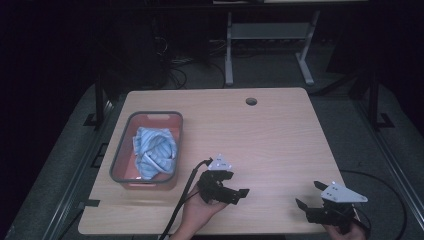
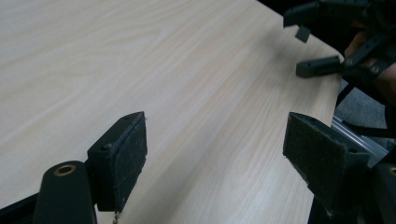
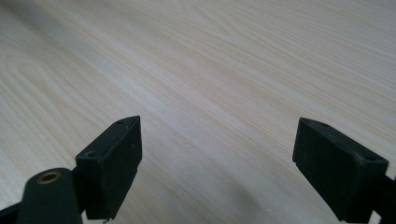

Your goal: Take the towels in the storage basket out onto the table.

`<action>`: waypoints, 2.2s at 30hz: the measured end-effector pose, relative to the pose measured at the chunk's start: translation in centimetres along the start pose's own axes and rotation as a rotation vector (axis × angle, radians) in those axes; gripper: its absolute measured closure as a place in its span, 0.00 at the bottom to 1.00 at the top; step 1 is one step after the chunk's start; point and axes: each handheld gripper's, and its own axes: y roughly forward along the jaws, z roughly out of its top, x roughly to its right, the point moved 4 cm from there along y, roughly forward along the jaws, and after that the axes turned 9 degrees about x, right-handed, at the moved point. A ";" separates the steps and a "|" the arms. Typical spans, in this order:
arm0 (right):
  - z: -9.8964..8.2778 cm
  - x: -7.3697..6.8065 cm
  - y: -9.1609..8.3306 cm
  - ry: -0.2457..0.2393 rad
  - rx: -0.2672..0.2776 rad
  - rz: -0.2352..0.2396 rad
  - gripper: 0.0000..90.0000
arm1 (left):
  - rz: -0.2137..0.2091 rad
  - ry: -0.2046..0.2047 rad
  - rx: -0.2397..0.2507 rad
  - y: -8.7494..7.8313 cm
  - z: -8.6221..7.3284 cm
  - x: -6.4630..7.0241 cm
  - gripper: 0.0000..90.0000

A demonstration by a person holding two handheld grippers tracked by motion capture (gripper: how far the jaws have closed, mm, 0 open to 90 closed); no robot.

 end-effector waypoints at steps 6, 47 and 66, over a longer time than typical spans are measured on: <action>0.0 -0.1 0.2 -0.001 -0.010 0.009 0.17 | 0.013 0.003 -0.013 0.4 1.7 -0.5 0.24; 0.1 0.0 0.0 -0.006 -0.001 0.011 0.17 | 0.097 -0.070 -0.013 -6.8 8.8 -6.3 0.24; 0.1 0.2 -0.2 -0.004 0.000 0.006 0.17 | 0.220 -0.156 0.003 -12.8 8.4 -11.4 0.25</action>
